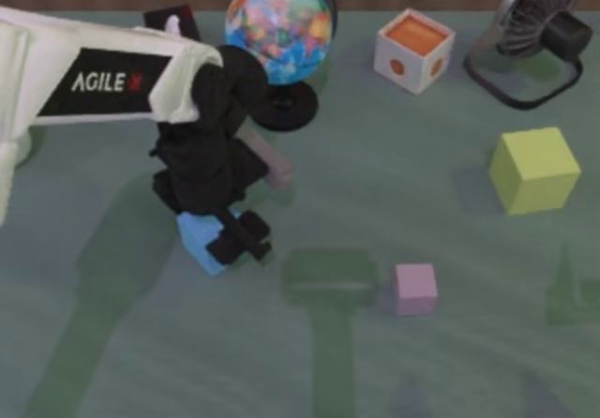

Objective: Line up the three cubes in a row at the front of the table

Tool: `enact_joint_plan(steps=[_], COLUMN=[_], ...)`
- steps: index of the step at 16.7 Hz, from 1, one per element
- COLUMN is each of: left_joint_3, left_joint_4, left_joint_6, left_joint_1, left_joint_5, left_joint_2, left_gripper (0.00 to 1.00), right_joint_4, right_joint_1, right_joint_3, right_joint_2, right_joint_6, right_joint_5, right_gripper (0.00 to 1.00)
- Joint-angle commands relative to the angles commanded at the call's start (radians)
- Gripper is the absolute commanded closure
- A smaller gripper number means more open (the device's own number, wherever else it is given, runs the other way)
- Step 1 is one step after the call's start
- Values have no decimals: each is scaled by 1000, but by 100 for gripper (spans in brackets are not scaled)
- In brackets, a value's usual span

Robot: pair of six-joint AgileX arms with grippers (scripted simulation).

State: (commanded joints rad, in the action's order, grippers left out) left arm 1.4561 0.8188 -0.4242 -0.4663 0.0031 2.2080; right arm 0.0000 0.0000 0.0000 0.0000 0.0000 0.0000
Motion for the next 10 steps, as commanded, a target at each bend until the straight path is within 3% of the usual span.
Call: enact_joint_plan(steps=[10], left_joint_3=[7], left_joint_4=[13], left_joint_6=[3], left_joint_1=[-3], left_joint_5=[7], left_joint_2=[-22], left_gripper=[100], right_joint_4=[0], right_joint_1=[0], right_joint_3=[0], right_joint_2=[0], right_joint_6=[0], right_joint_5=[0], right_gripper=[0])
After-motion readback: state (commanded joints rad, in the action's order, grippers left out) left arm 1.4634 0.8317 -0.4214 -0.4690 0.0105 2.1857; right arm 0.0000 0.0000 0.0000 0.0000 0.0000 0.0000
